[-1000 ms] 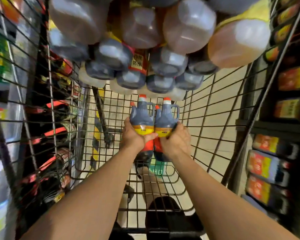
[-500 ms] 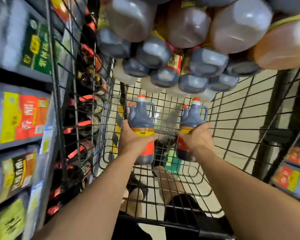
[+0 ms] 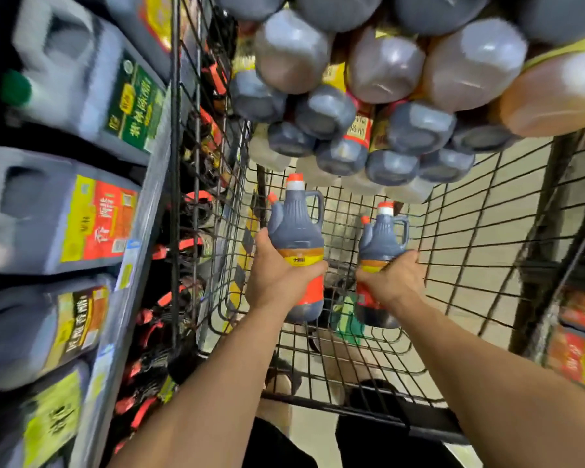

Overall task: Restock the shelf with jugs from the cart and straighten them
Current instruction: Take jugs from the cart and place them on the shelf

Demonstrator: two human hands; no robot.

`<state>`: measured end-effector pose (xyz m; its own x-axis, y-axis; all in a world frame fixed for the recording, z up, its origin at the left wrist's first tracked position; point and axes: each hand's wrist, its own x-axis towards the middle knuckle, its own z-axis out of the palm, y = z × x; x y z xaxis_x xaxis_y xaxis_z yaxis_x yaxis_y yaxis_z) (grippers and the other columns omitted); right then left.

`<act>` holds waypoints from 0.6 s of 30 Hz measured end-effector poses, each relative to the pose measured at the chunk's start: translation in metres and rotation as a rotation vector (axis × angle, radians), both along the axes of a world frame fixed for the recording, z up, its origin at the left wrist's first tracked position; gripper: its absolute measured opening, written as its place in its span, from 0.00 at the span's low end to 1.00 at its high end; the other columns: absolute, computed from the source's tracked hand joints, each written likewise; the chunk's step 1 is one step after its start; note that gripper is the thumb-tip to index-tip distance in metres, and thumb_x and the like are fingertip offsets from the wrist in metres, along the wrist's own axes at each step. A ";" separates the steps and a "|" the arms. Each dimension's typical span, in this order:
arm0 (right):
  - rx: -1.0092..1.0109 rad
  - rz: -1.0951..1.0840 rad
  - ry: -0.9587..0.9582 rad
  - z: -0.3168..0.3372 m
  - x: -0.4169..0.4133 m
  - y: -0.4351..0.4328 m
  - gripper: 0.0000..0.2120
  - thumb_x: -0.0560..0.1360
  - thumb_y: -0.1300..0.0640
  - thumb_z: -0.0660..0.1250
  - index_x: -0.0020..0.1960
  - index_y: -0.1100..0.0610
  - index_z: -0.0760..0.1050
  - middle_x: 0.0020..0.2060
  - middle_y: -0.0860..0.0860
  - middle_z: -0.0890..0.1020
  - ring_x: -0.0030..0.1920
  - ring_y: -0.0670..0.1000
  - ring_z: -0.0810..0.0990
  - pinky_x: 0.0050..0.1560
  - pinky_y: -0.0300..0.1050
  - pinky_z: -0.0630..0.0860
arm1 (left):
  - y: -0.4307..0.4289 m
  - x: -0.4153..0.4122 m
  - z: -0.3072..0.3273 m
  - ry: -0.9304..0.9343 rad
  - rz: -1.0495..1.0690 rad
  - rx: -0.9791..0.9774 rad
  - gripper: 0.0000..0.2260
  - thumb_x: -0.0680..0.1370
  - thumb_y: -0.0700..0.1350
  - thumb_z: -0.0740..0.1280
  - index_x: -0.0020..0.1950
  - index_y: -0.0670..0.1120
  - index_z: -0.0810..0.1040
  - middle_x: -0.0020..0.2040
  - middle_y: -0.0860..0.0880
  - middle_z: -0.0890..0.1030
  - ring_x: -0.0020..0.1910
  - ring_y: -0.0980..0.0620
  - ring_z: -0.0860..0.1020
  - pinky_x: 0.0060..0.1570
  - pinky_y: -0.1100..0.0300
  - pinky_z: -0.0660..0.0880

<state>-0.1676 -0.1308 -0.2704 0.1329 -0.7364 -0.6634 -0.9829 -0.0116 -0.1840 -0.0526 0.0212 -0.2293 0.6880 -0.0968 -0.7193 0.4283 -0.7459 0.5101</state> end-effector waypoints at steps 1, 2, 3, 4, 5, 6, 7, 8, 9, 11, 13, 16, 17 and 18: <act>-0.001 0.024 -0.020 0.005 -0.002 0.004 0.38 0.56 0.45 0.80 0.55 0.55 0.62 0.47 0.51 0.70 0.44 0.54 0.72 0.43 0.47 0.73 | 0.001 -0.001 0.006 -0.019 0.002 -0.025 0.42 0.52 0.60 0.77 0.63 0.59 0.63 0.53 0.57 0.80 0.49 0.48 0.81 0.51 0.45 0.78; -0.002 0.044 -0.044 0.011 -0.003 0.007 0.39 0.56 0.45 0.80 0.57 0.56 0.63 0.48 0.51 0.70 0.47 0.55 0.73 0.46 0.49 0.75 | 0.002 -0.001 0.012 -0.038 0.004 -0.046 0.43 0.52 0.60 0.77 0.63 0.58 0.64 0.53 0.57 0.80 0.49 0.48 0.81 0.51 0.45 0.78; -0.010 0.057 -0.077 0.017 -0.004 0.009 0.39 0.57 0.44 0.80 0.58 0.57 0.63 0.49 0.52 0.72 0.49 0.57 0.75 0.48 0.50 0.75 | 0.003 -0.001 0.019 -0.055 0.004 -0.063 0.43 0.51 0.60 0.76 0.64 0.58 0.64 0.53 0.57 0.80 0.50 0.48 0.81 0.51 0.44 0.78; -0.027 0.064 -0.120 0.025 -0.005 0.011 0.38 0.57 0.45 0.79 0.58 0.57 0.64 0.51 0.53 0.74 0.51 0.58 0.76 0.49 0.50 0.76 | 0.004 -0.001 0.028 -0.072 0.000 -0.079 0.44 0.51 0.61 0.76 0.64 0.58 0.64 0.54 0.56 0.79 0.51 0.48 0.80 0.52 0.44 0.78; -0.046 0.068 -0.173 0.033 -0.005 0.013 0.37 0.57 0.45 0.79 0.57 0.57 0.65 0.51 0.54 0.76 0.51 0.58 0.78 0.49 0.50 0.77 | 0.005 -0.001 0.036 -0.091 -0.005 -0.097 0.44 0.51 0.62 0.76 0.64 0.57 0.64 0.54 0.56 0.79 0.52 0.48 0.80 0.52 0.44 0.78; -0.060 0.068 -0.232 0.042 -0.005 0.015 0.36 0.57 0.46 0.79 0.56 0.56 0.65 0.50 0.54 0.77 0.49 0.57 0.79 0.47 0.50 0.77 | 0.007 -0.001 0.045 -0.114 -0.013 -0.115 0.44 0.50 0.62 0.76 0.63 0.57 0.64 0.54 0.56 0.79 0.52 0.48 0.80 0.52 0.44 0.78; -0.064 0.063 -0.293 0.051 -0.004 0.016 0.34 0.57 0.47 0.79 0.55 0.55 0.65 0.49 0.53 0.79 0.47 0.56 0.80 0.45 0.50 0.78 | 0.008 0.000 0.054 -0.138 -0.022 -0.128 0.43 0.51 0.62 0.76 0.62 0.58 0.64 0.54 0.56 0.79 0.51 0.48 0.80 0.52 0.44 0.78; -0.062 0.058 -0.346 0.061 -0.003 0.018 0.33 0.57 0.48 0.79 0.54 0.55 0.65 0.47 0.53 0.79 0.44 0.54 0.80 0.44 0.50 0.79 | 0.010 0.001 0.063 -0.160 -0.030 -0.136 0.42 0.51 0.62 0.76 0.61 0.59 0.63 0.52 0.58 0.79 0.50 0.49 0.80 0.51 0.44 0.78; -0.063 0.059 -0.385 0.071 -0.001 0.018 0.33 0.58 0.49 0.79 0.54 0.54 0.65 0.47 0.53 0.80 0.43 0.54 0.81 0.43 0.51 0.79 | 0.012 0.001 0.073 -0.181 -0.033 -0.145 0.40 0.51 0.61 0.77 0.59 0.61 0.63 0.51 0.59 0.79 0.49 0.51 0.81 0.50 0.45 0.79; -0.084 0.082 -0.440 0.095 0.002 0.019 0.34 0.57 0.49 0.79 0.55 0.54 0.65 0.49 0.53 0.80 0.44 0.53 0.81 0.45 0.53 0.80 | 0.017 0.002 0.095 -0.227 -0.028 -0.182 0.38 0.52 0.58 0.78 0.56 0.62 0.63 0.48 0.61 0.78 0.47 0.53 0.81 0.49 0.46 0.79; -0.114 0.103 -0.511 0.120 0.006 0.021 0.33 0.58 0.49 0.79 0.54 0.52 0.63 0.49 0.53 0.79 0.45 0.53 0.81 0.45 0.53 0.80 | 0.019 0.003 0.120 -0.278 -0.036 -0.206 0.38 0.53 0.57 0.79 0.55 0.64 0.61 0.48 0.62 0.77 0.48 0.53 0.80 0.50 0.47 0.78; -0.174 0.136 -0.603 0.163 0.014 0.024 0.34 0.58 0.48 0.80 0.55 0.50 0.62 0.50 0.51 0.79 0.43 0.50 0.78 0.41 0.44 0.74 | 0.025 0.006 0.159 -0.370 -0.044 -0.253 0.39 0.53 0.55 0.80 0.58 0.62 0.62 0.51 0.60 0.78 0.50 0.51 0.80 0.51 0.48 0.78; -0.198 0.143 -0.636 0.178 0.016 0.025 0.35 0.58 0.49 0.80 0.57 0.50 0.63 0.51 0.50 0.79 0.43 0.48 0.78 0.41 0.42 0.72 | 0.028 0.008 0.171 -0.399 -0.041 -0.275 0.41 0.53 0.55 0.80 0.60 0.60 0.63 0.53 0.57 0.79 0.51 0.50 0.80 0.52 0.49 0.78; -0.217 0.145 -0.674 0.192 0.019 0.026 0.37 0.58 0.49 0.80 0.60 0.52 0.64 0.51 0.49 0.79 0.44 0.47 0.77 0.41 0.40 0.71 | 0.030 0.009 0.183 -0.426 -0.036 -0.298 0.42 0.54 0.55 0.81 0.62 0.59 0.64 0.55 0.56 0.79 0.52 0.50 0.80 0.52 0.49 0.78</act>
<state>-0.1490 -0.1045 -0.0782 0.5684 -0.7858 -0.2436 -0.6421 -0.2386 -0.7285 -0.0438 0.0513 -0.0468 0.9063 -0.2836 -0.3133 0.1130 -0.5518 0.8263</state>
